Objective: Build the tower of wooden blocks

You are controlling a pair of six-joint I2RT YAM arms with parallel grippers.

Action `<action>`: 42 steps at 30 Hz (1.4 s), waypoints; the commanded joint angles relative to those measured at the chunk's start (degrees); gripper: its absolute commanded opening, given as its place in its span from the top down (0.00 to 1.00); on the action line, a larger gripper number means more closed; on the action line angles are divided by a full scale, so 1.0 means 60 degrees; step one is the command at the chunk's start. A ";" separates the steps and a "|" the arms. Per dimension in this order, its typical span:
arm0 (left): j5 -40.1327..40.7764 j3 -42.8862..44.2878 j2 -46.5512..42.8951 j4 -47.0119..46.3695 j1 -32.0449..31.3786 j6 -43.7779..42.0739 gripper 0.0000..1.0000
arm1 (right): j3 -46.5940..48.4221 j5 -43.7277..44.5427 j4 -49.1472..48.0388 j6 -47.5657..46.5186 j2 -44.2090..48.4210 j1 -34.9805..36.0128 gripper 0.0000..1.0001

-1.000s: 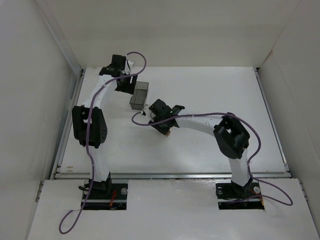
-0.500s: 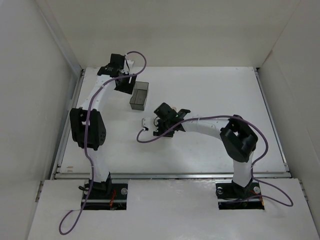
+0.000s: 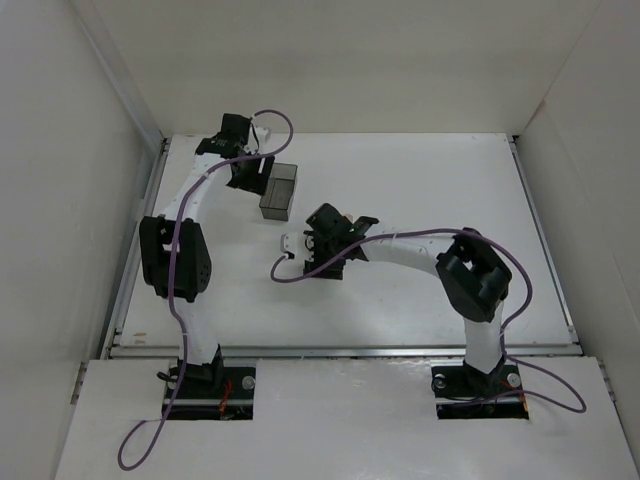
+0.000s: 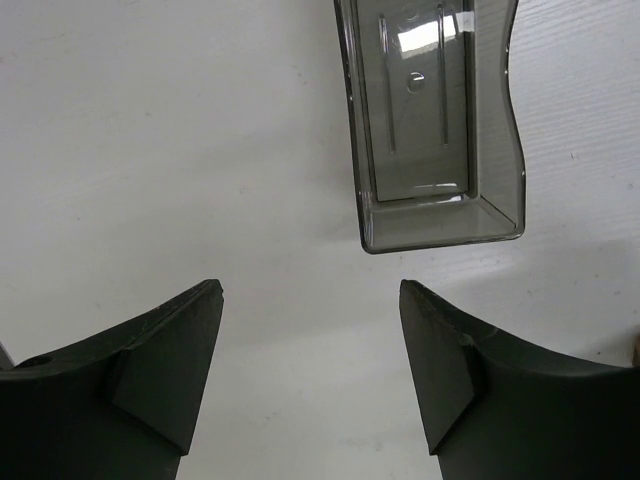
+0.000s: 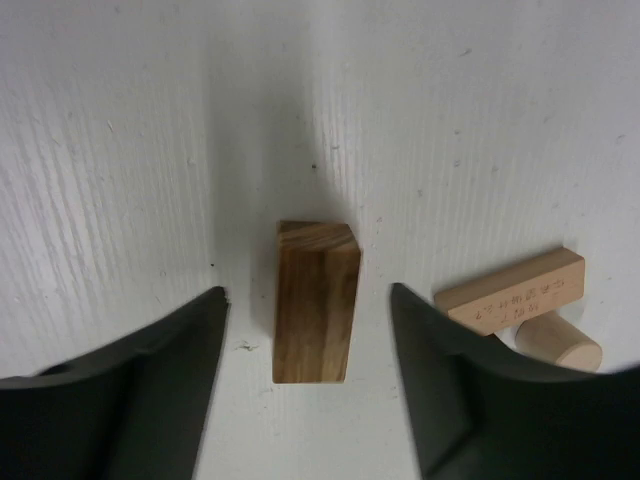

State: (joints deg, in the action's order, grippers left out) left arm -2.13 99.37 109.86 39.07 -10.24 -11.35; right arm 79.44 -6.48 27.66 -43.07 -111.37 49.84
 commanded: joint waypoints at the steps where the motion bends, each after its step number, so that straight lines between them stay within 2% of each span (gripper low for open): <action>1: -0.0128 0.0020 -0.0689 -0.0037 0.0037 0.0193 0.31 | 0.0120 -0.0136 0.0122 0.0438 -0.0379 -0.0016 0.23; 2: -0.0027 -0.0067 -0.0790 -0.0037 0.0037 0.0193 0.31 | 0.0120 -0.0136 0.0121 0.0527 -0.0204 -0.0016 0.19; 3: 0.0134 -0.0068 -0.0791 -0.0124 0.0037 0.0193 0.31 | 0.0120 -0.0136 -0.0009 0.0615 -0.0087 -0.0016 0.09; 8: 0.0428 -0.0156 -0.1083 -0.0125 -0.0168 0.0105 0.31 | -0.0187 0.0143 -0.0624 0.1112 0.1199 -0.0016 0.08; 11: 0.0604 0.0209 -0.1171 -0.0037 -0.0372 -0.0070 0.31 | -0.0756 0.0406 -0.1808 0.2077 0.2342 -0.0104 0.08; 14: 0.0503 0.0692 -0.1172 0.0051 -0.0607 -0.0158 0.31 | -0.2059 0.0173 -0.4179 0.4008 0.4392 -0.0557 0.06; 15: 0.0415 0.0810 -0.1172 0.0051 -0.0608 -0.0260 0.33 | -0.2411 0.0172 -0.4794 0.4696 0.5238 -0.0703 0.00; 16: 0.0327 0.0898 -0.1172 0.0152 -0.0811 -0.0261 0.33 | -0.2705 0.0360 -0.5279 0.5964 0.5551 -0.0850 0.00; 18: 0.0179 0.1016 -0.1172 0.0256 -0.1017 -0.0363 0.33 | -0.3203 0.0771 -0.5694 0.7070 0.5933 -0.1289 0.00; 22: 0.0092 0.0651 -0.1084 0.0563 -0.1749 -0.0554 0.34 | -0.3513 0.1751 -0.4526 0.9355 0.6155 -0.1657 0.00; 23: -0.0213 0.0490 -0.1084 0.0564 -0.1968 -0.0554 0.34 | -0.3513 0.2247 -0.3609 1.0535 0.6010 -0.1657 0.02; 28: -0.0670 -0.0214 -0.0996 0.0652 -0.1942 -0.0145 0.34 | -0.4054 0.1871 -0.2590 1.3589 0.5673 -0.1657 0.10; 30: -0.0540 -0.0332 -0.1098 0.0550 -0.1694 0.0016 0.34 | -0.4055 0.1987 -0.2297 1.4556 0.5292 -0.1657 0.10; 33: 0.0132 -0.0332 -0.1215 0.0330 -0.1313 0.0281 0.31 | -0.2843 0.3169 -0.0806 1.5508 0.4373 -0.1175 0.00; 34: 0.0295 -0.0230 -0.1216 0.0329 -0.1209 0.0441 0.31 | -0.2477 0.3392 -0.0018 1.5774 0.4121 -0.1043 0.00; 38: 0.1028 -0.0127 -0.1304 0.0139 -0.0741 0.0911 0.25 | -0.0763 0.3512 0.1086 1.6830 0.2745 -0.0327 0.00; 42: 0.0913 -0.0272 -0.1420 0.0037 -0.0287 0.1263 0.23 | 0.1096 0.3804 0.2302 1.7752 0.1162 0.0201 0.00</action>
State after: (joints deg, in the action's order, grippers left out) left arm 2.02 97.25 105.84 40.73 -13.10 -6.68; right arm 80.01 13.08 33.12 55.66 -101.10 48.80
